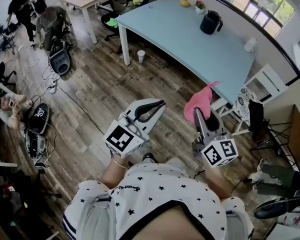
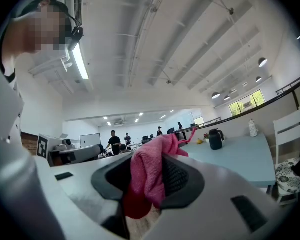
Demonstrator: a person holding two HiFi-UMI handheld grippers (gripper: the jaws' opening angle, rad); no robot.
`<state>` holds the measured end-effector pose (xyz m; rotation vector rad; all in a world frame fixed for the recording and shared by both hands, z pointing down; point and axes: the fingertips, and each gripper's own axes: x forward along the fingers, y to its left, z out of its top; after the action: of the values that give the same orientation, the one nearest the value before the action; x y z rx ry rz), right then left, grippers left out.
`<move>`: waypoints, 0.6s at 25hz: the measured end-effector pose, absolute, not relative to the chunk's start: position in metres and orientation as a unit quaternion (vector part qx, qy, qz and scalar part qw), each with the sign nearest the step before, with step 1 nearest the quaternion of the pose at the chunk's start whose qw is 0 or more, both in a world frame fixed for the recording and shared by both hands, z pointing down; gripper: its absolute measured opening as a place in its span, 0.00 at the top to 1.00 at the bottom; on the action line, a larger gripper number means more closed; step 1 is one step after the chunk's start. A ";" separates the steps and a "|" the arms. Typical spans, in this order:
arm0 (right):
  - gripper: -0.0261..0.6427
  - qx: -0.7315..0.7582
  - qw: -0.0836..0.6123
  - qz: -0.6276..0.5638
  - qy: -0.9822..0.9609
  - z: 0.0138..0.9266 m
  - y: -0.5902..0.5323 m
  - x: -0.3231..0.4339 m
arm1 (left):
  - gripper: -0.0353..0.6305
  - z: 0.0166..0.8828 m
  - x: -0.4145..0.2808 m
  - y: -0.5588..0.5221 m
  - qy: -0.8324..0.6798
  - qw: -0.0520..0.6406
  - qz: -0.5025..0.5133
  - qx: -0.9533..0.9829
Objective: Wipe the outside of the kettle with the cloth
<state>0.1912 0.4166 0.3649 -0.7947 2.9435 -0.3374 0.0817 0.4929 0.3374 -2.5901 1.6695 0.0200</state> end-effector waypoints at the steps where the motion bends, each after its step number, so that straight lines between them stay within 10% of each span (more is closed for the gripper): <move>1: 0.74 -0.259 0.037 -0.112 0.959 0.365 0.417 0.188 | 0.90 0.338 0.078 0.493 0.543 0.028 0.008 -0.839; 15: 0.74 -0.229 0.038 -0.125 0.965 0.372 0.395 0.150 | 0.90 0.344 0.043 0.488 0.572 0.024 0.007 -0.820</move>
<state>0.1502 0.3953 0.3723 -0.7014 2.9587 -0.3822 0.0429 0.4877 0.3437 -2.5373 1.7680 0.0228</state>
